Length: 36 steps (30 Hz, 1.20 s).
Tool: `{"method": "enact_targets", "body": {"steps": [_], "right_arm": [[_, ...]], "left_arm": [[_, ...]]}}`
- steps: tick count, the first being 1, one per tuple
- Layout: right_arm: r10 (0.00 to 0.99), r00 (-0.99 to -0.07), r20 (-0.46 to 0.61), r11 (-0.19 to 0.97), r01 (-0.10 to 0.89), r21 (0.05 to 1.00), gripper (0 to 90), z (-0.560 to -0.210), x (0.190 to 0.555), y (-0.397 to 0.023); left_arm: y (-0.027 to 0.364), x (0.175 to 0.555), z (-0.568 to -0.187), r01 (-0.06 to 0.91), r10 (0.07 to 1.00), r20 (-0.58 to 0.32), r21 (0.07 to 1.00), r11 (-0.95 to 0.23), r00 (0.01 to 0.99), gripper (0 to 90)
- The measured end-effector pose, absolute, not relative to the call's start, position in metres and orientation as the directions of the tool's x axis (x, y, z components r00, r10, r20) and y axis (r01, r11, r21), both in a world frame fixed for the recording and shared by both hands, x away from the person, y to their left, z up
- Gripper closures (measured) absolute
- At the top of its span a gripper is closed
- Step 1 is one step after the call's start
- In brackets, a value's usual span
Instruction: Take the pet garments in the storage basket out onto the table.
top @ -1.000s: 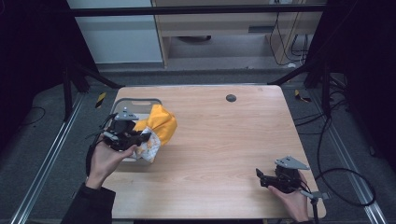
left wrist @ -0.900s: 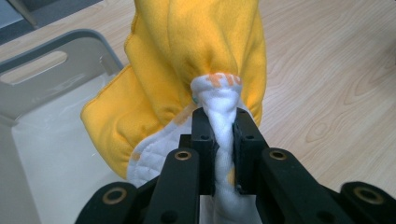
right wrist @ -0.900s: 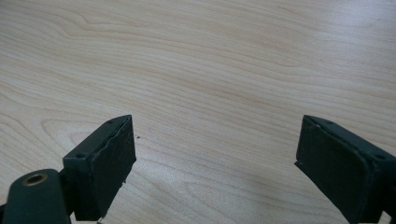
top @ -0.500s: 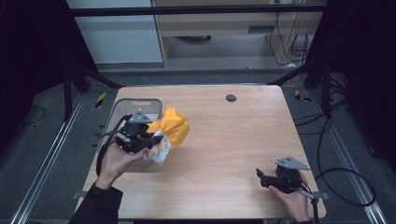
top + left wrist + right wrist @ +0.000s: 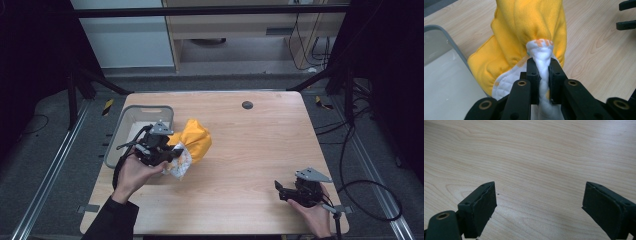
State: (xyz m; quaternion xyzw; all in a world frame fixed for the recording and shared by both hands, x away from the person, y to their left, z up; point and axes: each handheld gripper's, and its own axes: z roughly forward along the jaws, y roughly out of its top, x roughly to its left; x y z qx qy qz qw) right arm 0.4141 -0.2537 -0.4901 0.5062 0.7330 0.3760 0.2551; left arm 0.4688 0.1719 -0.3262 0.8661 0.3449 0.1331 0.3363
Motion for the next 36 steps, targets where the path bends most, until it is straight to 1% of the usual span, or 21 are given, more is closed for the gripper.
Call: {"method": "enact_targets", "body": {"steps": [15, 24, 36], "right_arm": [[0.934, -0.357, 0.011, 0.201, 0.549, 0.811, 11.8, -0.49, 0.414, -0.254], [0.934, -0.357, 0.007, 0.203, 0.547, 0.812, 11.7, -0.49, 0.413, -0.254], [0.933, -0.359, 0.002, 0.206, 0.541, 0.816, 11.7, -0.49, 0.413, -0.255]], "left_arm": [[0.152, 0.473, -0.338, 0.501, 0.658, -0.012, 0.659, -0.561, 0.753, 81.8], [0.134, 0.476, -0.355, 0.495, 0.624, -0.018, 0.626, -0.602, 0.781, 81.8], [0.109, 0.481, -0.371, 0.485, 0.595, -0.025, 0.608, -0.629, 0.804, 81.8]]}}
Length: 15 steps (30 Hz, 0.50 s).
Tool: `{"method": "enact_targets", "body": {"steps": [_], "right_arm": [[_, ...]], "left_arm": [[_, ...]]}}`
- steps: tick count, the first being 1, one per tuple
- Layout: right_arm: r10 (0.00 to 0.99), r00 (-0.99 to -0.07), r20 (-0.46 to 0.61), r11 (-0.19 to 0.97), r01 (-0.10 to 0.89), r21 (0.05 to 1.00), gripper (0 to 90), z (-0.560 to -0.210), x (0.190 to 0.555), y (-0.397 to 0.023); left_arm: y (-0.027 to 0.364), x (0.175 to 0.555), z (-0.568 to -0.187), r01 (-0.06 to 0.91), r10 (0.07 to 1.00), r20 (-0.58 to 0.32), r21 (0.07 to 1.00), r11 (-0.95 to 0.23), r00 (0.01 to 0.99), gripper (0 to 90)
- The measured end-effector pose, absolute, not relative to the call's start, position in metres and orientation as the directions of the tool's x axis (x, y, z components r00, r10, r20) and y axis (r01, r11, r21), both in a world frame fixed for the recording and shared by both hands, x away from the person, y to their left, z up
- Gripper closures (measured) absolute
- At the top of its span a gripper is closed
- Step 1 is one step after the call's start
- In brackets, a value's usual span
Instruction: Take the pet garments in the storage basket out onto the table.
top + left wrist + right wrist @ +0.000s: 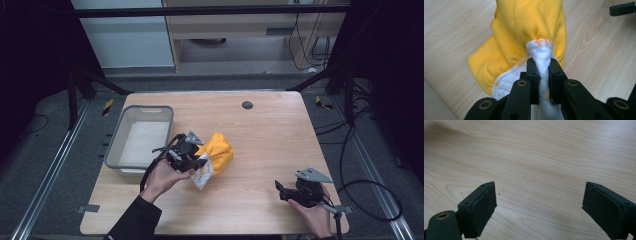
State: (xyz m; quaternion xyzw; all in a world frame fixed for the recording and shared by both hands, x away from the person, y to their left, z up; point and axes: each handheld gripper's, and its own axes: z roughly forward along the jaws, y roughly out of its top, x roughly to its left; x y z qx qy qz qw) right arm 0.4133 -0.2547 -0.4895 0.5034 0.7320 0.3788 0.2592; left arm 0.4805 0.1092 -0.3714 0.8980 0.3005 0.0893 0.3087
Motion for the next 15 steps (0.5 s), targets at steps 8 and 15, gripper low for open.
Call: {"method": "enact_targets", "body": {"steps": [8, 15], "right_arm": [[0.934, -0.358, -0.002, 0.208, 0.537, 0.817, 11.2, -0.49, 0.414, -0.255], [0.933, -0.359, -0.001, 0.208, 0.538, 0.817, 11.0, -0.49, 0.413, -0.254]], "left_arm": [[0.098, 0.482, -0.382, 0.483, 0.582, -0.03, 0.592, -0.645, 0.813, 81.7], [0.093, 0.485, -0.396, 0.493, 0.579, -0.041, 0.576, -0.652, 0.814, 81.5]]}}
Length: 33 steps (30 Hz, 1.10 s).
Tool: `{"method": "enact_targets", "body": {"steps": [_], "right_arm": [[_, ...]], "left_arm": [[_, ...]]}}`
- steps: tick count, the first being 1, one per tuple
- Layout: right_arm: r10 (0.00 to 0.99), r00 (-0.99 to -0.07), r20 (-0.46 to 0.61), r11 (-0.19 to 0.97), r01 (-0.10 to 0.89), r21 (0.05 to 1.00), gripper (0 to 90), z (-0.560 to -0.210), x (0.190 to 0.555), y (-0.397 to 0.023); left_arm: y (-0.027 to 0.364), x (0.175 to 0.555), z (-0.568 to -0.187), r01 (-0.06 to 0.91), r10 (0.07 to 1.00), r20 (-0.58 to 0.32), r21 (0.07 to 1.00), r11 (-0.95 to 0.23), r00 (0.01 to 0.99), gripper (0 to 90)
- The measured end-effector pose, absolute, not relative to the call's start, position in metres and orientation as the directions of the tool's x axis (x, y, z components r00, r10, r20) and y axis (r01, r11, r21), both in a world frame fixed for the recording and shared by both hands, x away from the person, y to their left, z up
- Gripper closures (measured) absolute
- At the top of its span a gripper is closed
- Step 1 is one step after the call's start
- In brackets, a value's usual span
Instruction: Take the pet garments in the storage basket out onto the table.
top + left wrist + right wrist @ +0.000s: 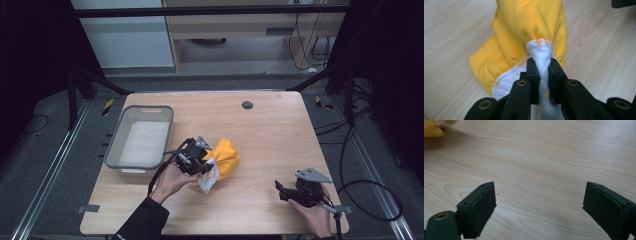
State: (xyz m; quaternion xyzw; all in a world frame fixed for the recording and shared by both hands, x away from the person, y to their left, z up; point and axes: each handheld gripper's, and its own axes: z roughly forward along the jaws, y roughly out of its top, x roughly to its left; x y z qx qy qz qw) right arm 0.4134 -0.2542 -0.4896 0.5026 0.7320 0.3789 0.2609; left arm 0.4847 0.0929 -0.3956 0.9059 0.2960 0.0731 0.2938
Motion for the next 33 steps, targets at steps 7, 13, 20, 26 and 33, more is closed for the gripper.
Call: {"method": "enact_targets", "body": {"steps": [7, 13, 20, 26, 33], "right_arm": [[0.933, -0.359, -0.008, 0.213, 0.535, 0.817, 11.0, -0.49, 0.414, -0.254], [0.933, -0.359, -0.011, 0.215, 0.535, 0.817, 11.0, -0.49, 0.414, -0.254], [0.934, -0.358, -0.011, 0.214, 0.534, 0.818, 10.9, -0.49, 0.414, -0.254], [0.933, -0.359, -0.012, 0.215, 0.532, 0.819, 10.9, -0.49, 0.414, -0.255], [0.932, -0.363, -0.016, 0.222, 0.533, 0.817, 10.8, -0.49, 0.414, -0.254]], "left_arm": [[0.089, 0.486, -0.407, 0.493, 0.569, -0.051, 0.565, -0.661, 0.821, 81.0], [0.084, 0.486, -0.415, 0.487, 0.559, -0.053, 0.563, -0.668, 0.828, 79.7], [0.08, 0.486, -0.425, 0.482, 0.546, -0.051, 0.543, -0.688, 0.837, 74.2], [0.078, 0.487, -0.43, 0.485, 0.547, -0.045, 0.529, -0.697, 0.836, 64.6], [0.079, 0.485, -0.43, 0.459, 0.541, -0.01, 0.542, -0.704, 0.841, 47.9]]}}
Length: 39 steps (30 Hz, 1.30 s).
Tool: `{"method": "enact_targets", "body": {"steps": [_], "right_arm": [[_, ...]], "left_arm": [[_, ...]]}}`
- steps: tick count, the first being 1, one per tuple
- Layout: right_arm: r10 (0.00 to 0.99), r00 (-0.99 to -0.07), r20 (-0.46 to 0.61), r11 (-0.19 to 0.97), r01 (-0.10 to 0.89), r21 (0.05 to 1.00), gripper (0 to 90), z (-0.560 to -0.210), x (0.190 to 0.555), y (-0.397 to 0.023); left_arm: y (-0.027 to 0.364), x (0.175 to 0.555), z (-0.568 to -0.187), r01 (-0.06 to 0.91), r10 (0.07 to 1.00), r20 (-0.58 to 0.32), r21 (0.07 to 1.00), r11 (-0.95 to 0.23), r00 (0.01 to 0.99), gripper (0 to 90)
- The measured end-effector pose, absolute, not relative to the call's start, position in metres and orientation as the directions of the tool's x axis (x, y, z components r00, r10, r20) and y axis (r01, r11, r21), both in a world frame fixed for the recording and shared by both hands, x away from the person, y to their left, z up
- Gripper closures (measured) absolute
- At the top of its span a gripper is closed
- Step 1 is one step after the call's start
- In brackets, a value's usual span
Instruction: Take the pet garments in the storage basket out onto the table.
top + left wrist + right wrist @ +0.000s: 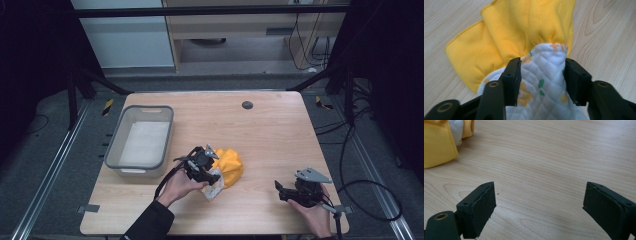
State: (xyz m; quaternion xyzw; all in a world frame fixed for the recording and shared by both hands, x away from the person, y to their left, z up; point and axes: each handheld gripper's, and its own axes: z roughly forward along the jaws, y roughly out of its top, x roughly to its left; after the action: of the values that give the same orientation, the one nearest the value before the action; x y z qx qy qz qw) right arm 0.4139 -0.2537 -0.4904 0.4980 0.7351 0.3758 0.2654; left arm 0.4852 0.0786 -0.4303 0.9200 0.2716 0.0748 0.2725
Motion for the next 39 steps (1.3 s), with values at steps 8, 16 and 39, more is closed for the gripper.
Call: {"method": "enact_targets", "body": {"steps": [8, 16, 39], "right_arm": [[0.931, -0.364, -0.014, 0.22, 0.533, 0.817, 10.6, -0.49, 0.414, -0.253], [0.932, -0.362, -0.014, 0.219, 0.532, 0.818, 10.3, -0.491, 0.414, -0.254], [0.933, -0.36, -0.013, 0.217, 0.533, 0.818, 9.8, -0.491, 0.413, -0.254]], "left_arm": [[0.085, 0.48, -0.425, 0.447, 0.543, -0.013, 0.585, -0.677, 0.839, 34.4], [0.098, 0.47, -0.416, 0.422, 0.559, 0.006, 0.648, -0.634, 0.829, 28.9], [0.171, 0.432, -0.421, 0.413, 0.676, 0.018, 0.78, -0.47, 0.736, 33.9]]}}
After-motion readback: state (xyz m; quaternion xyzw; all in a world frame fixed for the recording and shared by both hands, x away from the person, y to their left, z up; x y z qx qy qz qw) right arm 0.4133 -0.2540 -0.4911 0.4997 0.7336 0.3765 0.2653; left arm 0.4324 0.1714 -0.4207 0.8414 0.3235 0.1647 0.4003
